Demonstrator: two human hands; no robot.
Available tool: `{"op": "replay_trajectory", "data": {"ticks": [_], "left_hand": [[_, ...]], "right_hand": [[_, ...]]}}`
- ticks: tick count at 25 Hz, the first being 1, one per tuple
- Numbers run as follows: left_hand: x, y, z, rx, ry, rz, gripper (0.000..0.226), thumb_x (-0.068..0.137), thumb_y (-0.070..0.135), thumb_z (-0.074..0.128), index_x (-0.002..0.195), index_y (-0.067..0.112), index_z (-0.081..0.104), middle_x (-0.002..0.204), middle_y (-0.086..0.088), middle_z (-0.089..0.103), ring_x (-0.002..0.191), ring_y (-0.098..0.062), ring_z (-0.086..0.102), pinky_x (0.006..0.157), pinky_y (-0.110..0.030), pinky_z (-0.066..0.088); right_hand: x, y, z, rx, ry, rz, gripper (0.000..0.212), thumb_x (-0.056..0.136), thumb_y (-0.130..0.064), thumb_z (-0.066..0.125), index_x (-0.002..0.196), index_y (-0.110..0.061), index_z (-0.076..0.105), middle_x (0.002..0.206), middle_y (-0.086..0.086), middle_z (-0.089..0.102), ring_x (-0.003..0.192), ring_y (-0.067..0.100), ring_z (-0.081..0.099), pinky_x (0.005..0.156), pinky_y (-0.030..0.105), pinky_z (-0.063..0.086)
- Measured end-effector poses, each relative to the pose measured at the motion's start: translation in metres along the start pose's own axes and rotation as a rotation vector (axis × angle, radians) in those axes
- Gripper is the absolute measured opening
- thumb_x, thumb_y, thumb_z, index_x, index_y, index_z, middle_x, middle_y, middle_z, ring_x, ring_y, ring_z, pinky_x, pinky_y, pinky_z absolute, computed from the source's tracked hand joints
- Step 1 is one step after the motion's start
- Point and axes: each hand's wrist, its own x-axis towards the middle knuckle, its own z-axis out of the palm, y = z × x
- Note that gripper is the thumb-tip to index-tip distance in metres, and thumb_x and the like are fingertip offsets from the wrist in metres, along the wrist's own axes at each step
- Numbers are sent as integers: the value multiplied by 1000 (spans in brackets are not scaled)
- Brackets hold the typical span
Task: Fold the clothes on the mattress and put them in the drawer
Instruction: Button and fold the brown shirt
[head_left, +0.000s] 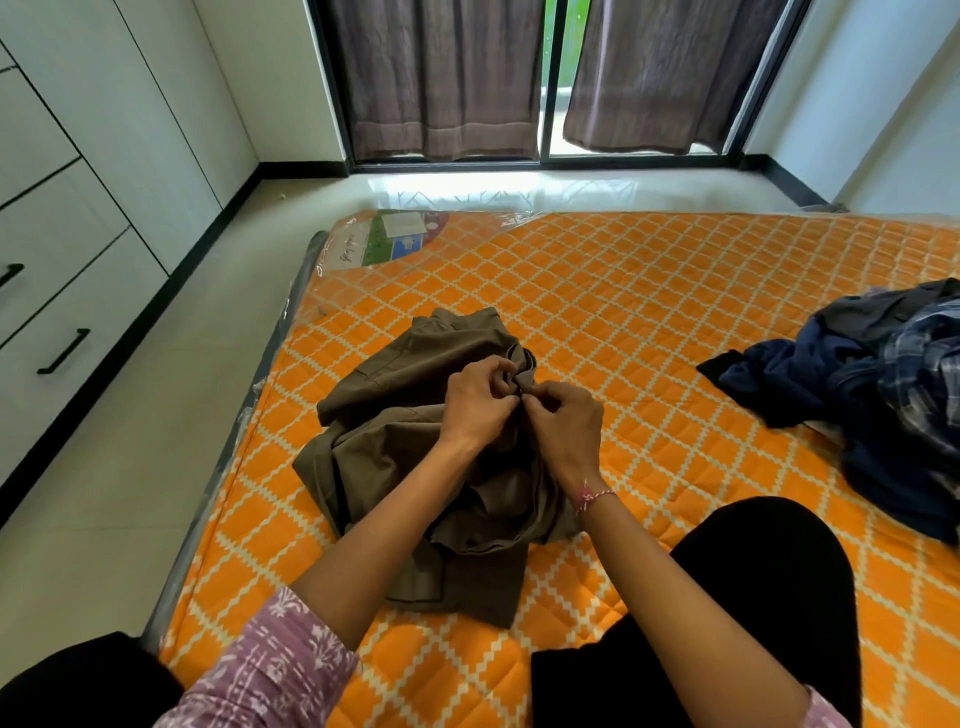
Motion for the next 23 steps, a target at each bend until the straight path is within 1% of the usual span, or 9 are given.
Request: {"op": "replay_trajectory", "data": {"ticks": [4,8,9,10,12,16,19,21,23], "left_hand": [[-1,-2,0,-63,20,-90,31,82,4,69,113,11,67,81,-2,69,83,-11,65,82,-21,50],[-1,1,1,-113,46,-164,28,84,7,68,111,12,68,84,-4,72,83,-12,67,86,-29,54],[-1,1,1,-133,52,-183,26,84,7,69,109,12,68,84,-4,72,84,-13,68,86,-30,54],[-2,0,2,-165,62,-213,24,83,7,69,107,12,69,83,-3,71,84,-13,68,85,-30,55],[-5,1,4,-227,90,-276,22,83,7,69,104,13,69,83,-2,71,85,-13,68,86,-31,55],[-3,1,6,-206,106,-291,19,84,10,69,103,12,71,89,-4,73,89,-13,68,88,-33,54],[3,5,3,-160,98,-260,14,88,15,64,98,11,73,92,-5,72,90,-13,65,86,-31,53],[5,7,2,-137,97,-243,13,91,17,61,94,11,73,92,-4,71,87,-11,63,83,-28,51],[8,4,-2,-189,49,-247,15,92,16,58,89,13,72,88,-3,71,84,-9,62,84,-28,51]], "right_hand": [[1,3,2,-5,-27,-1,9,84,-8,66,84,-5,75,80,9,72,70,14,61,60,20,44],[3,3,5,-57,-15,-7,10,83,-11,67,80,-5,74,75,9,70,67,19,63,61,31,48],[4,3,6,-55,-13,-1,10,83,-11,68,79,-4,74,73,9,71,66,19,63,60,29,48],[4,3,7,-53,-10,5,10,83,-10,68,78,-5,74,72,9,71,63,17,62,56,23,46],[2,3,9,-58,1,3,11,84,-10,67,78,-5,74,70,9,70,58,13,57,48,9,34],[3,3,9,-41,-21,-3,12,84,-12,69,74,-6,73,65,6,67,55,12,55,47,9,31],[9,-3,7,-65,-37,-22,23,80,-14,72,60,-13,59,51,-6,50,46,7,45,45,13,31],[14,-6,8,-57,-46,21,29,79,-15,72,56,-11,56,49,-3,50,46,8,45,45,13,31],[20,-6,8,-12,-73,93,32,78,-18,74,51,-9,59,49,1,53,46,11,46,47,19,32]]}}
